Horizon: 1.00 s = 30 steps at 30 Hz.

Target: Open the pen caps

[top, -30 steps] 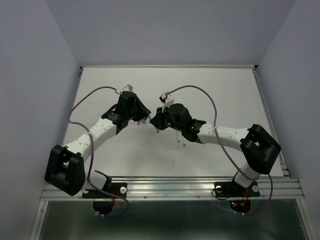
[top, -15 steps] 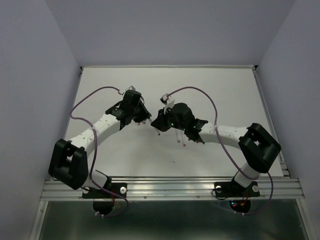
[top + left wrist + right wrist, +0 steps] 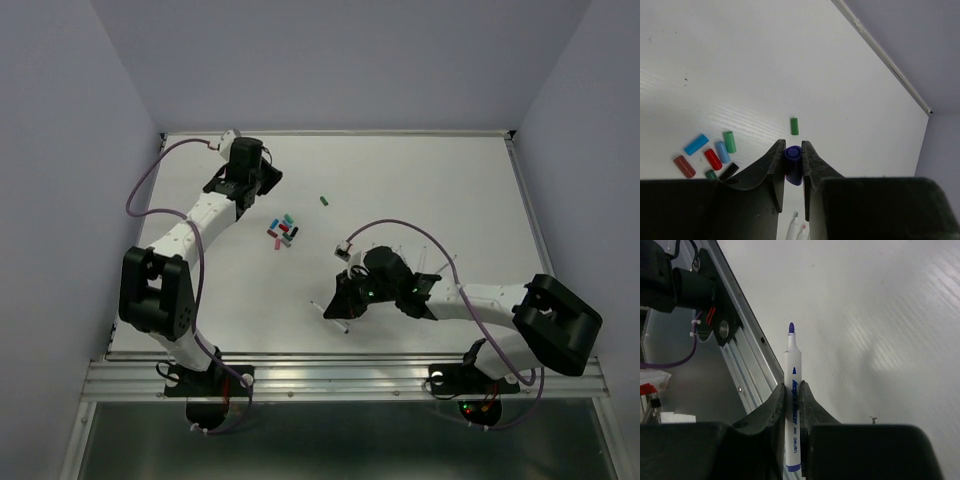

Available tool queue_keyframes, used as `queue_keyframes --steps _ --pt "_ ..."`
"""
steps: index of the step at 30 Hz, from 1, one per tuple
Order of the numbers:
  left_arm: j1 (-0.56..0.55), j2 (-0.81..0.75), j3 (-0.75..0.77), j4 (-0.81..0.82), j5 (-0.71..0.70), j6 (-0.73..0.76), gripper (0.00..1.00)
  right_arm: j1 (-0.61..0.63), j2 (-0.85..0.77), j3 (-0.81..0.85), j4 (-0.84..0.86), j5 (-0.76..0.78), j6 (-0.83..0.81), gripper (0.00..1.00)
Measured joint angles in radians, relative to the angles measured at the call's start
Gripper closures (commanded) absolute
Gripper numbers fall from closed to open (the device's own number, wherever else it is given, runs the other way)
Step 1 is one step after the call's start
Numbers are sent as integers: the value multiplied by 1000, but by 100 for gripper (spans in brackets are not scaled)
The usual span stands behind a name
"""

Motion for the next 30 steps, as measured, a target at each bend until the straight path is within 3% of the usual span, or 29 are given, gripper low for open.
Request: queue_keyframes --steps 6,16,23,26,27,29,30 --pt "-8 -4 -19 14 6 13 100 -32 -10 2 -25 135 54 99" --pt "-17 -90 -283 -16 37 55 100 -59 83 111 -111 575 63 99" --pt "-58 -78 -384 -31 63 51 100 -60 182 181 -150 744 48 92" --pt "-62 -58 -385 -31 69 49 94 -60 212 194 -177 780 48 82" --pt "-62 -55 -385 -32 69 47 86 -60 218 195 -187 789 48 79" --pt "-62 -55 -385 -32 68 46 85 -60 221 195 -207 804 48 75" --pt "-62 -55 -385 -32 68 46 75 -60 221 195 -211 808 50 75"
